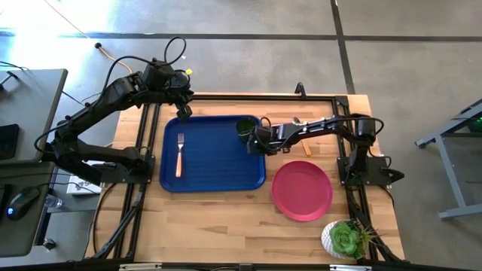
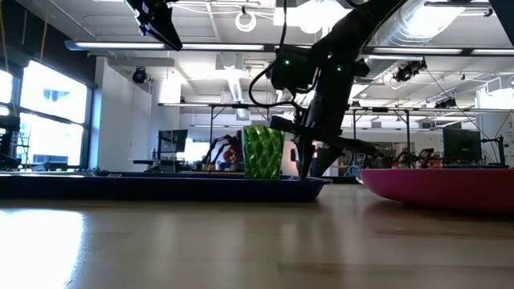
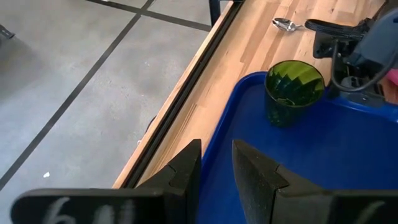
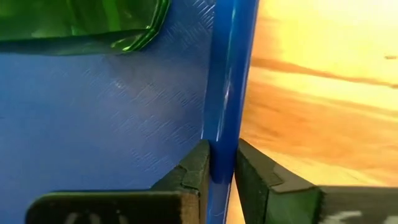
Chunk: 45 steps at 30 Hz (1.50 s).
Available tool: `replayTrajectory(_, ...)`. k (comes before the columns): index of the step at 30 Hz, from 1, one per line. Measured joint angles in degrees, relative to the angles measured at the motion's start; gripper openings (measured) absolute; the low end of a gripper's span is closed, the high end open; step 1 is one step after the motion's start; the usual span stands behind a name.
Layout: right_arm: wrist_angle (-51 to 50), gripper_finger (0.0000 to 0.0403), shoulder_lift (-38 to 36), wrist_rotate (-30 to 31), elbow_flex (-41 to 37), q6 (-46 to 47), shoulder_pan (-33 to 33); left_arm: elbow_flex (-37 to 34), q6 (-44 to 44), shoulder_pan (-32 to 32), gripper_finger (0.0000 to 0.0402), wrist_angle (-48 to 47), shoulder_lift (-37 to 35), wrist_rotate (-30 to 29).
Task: Pick and place plate/cup/fork/spoon on tray
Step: Move the blue tray to the top of the table
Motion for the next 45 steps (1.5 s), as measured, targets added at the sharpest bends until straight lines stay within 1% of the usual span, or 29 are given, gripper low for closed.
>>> replayTrajectory(17, -3.3, 0.0047, -0.2, 1.7, 0.1, 2.5, -5.9, 0.0, 0.0, 0.0, 0.0081, 0.0, 0.0, 0.0)
replayTrajectory(26, -7.2, 0.0047, -0.2, 3.1, 0.1, 3.3, -9.0, 0.0, 0.1, 0.0, 0.0081, 0.0, 0.0, 0.0)
replayTrajectory(31, -8.5, 0.0047, -0.2, 2.7, 0.1, 2.3, -9.5, 0.0, 1.0, 0.0, 0.0081, 0.0, 0.0, 0.0)
replayTrajectory(37, -15.8, 0.0047, -2.1, 4.3, -0.2, 2.1, -10.1, 0.0, 1.0, 0.0, 0.0081, 0.0, 0.0, 0.0)
replayTrajectory(42, -18.5, 0.0047, -3.4, 4.5, -0.3, -1.7, -12.9, 0.0, 1.0, 0.0, 0.0081, 0.0, 0.0, 0.0)
replayTrajectory(45, -18.1, 0.0047, -3.4, 3.9, -0.3, -4.7, -14.4, 0.0, 1.0, 0.0, 0.0081, 0.0, 0.0, 0.0)
